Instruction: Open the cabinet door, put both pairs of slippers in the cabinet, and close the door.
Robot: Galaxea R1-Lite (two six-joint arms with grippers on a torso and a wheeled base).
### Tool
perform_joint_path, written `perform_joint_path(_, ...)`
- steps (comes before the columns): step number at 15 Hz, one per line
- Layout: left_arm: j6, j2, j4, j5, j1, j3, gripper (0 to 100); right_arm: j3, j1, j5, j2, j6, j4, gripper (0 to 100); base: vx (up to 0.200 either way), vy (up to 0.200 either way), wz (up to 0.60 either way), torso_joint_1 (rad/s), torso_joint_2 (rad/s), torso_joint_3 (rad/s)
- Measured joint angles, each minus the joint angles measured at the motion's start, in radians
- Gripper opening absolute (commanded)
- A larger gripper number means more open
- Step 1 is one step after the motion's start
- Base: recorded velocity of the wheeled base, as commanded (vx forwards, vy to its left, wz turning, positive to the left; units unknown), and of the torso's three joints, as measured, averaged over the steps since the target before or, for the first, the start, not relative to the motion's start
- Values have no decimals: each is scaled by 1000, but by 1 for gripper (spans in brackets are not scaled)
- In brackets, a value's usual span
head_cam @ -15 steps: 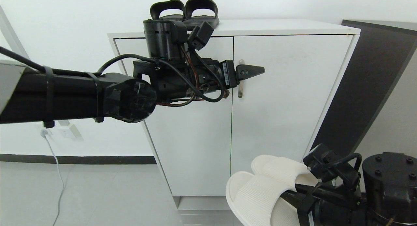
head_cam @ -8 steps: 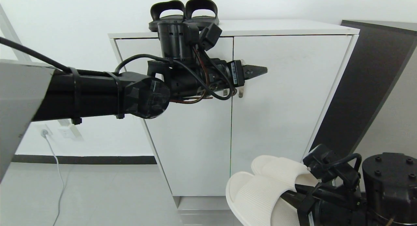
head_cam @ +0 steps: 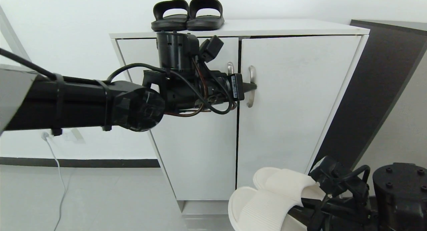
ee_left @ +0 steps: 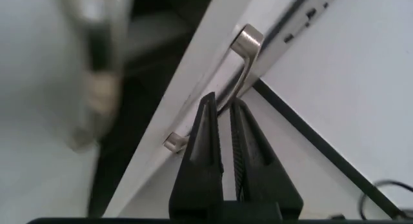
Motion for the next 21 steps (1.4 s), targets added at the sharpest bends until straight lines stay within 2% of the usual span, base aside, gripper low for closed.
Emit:
perform_joint_path(2, 0, -69, 0, 1, -27, 81, 0, 27, 11, 50, -17, -33, 0, 0, 0, 0, 0, 0, 0, 0)
perform_joint_path(7, 4, -249, -4, 34, -99, 267, 0, 61, 39, 60, -44, -68, -1, 0, 0, 0, 0, 0, 0, 0)
perform_joint_path(9, 4, -319, -11, 37, -102, 358, 0, 63, 39, 60, -44, -68, -1, 0, 0, 0, 0, 0, 0, 0)
perform_joint_path(12, -2, -375, -112, 22, -49, 442, 0, 63, 40, 60, -44, -68, 0, 0, 0, 0, 0, 0, 0, 0)
perform_joint_path(16, -5, -288, -205, 0, -24, 410, 0, 79, 65, 60, -46, -70, 1, 0, 0, 0, 0, 0, 0, 0)
perform_joint_path(18, -7, -217, -250, -1, -24, 362, 0, 86, 74, 60, -47, -70, 1, 0, 0, 0, 0, 0, 0, 0)
perform_joint_path(21, -15, -96, -263, 4, -42, 248, 0, 90, 78, 61, -47, -70, 2, 0, 0, 0, 0, 0, 0, 0)
